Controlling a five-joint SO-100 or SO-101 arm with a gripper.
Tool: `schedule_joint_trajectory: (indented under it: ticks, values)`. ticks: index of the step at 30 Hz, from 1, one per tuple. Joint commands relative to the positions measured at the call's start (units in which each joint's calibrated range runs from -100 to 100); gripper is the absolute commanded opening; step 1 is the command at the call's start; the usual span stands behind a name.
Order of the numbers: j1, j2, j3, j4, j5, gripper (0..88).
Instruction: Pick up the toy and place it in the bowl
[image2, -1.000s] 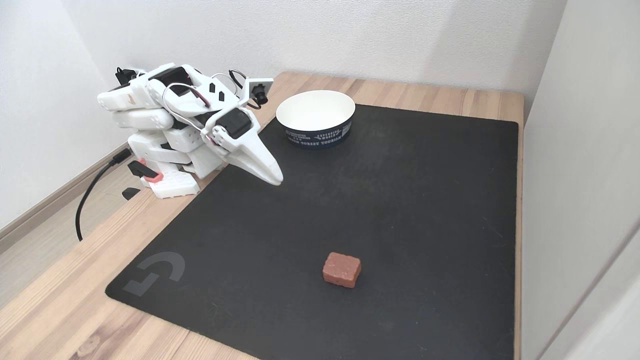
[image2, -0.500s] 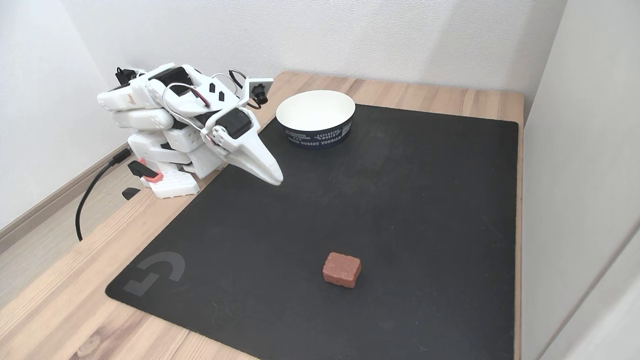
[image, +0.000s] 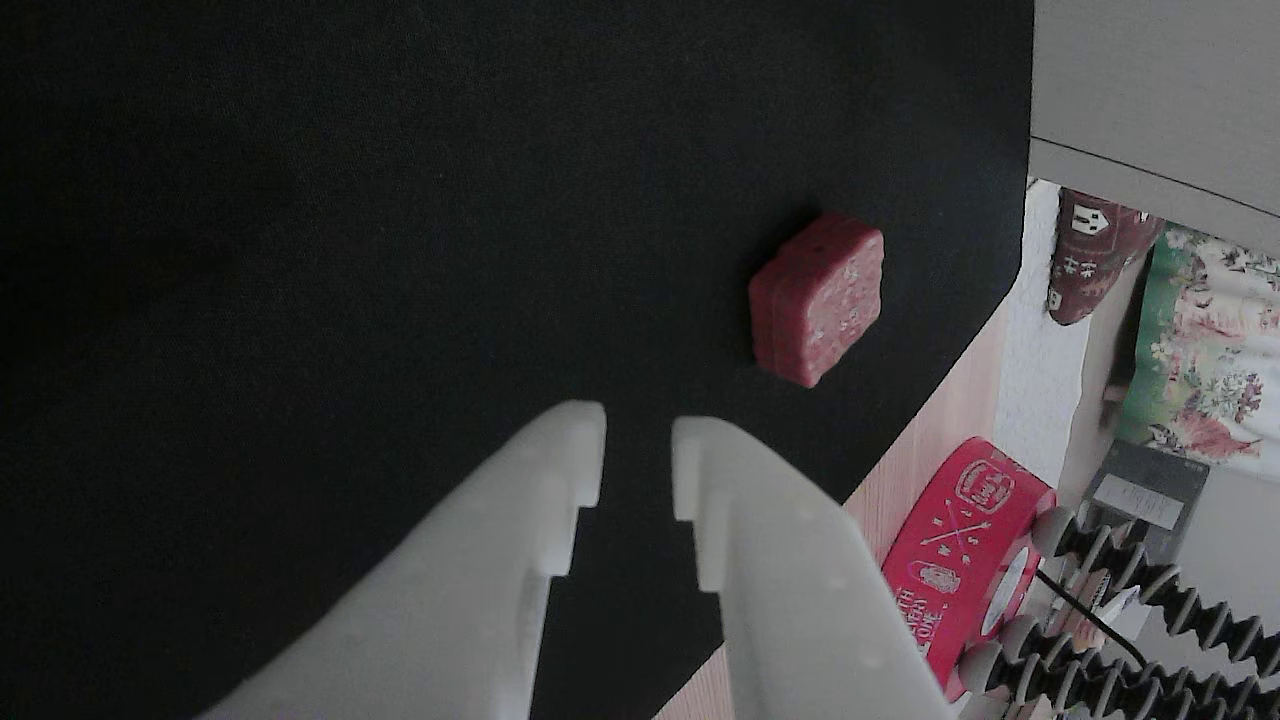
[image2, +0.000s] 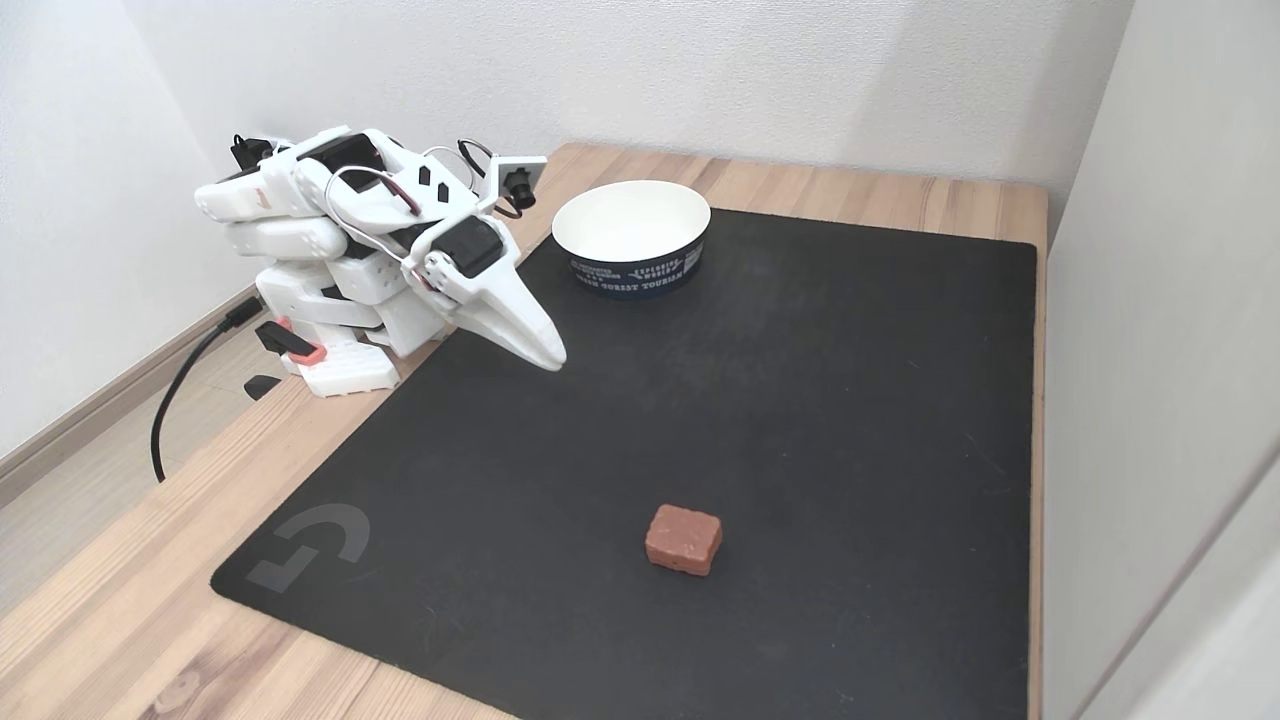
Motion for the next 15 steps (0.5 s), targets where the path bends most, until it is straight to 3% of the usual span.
schedule_joint_trajectory:
  ticks: [1,15]
  values:
    - [0.5,-0.7,0.7,0.4,0.3,2.5]
    - [3.0,-0.6,-0.8,0.4,0.1,2.3]
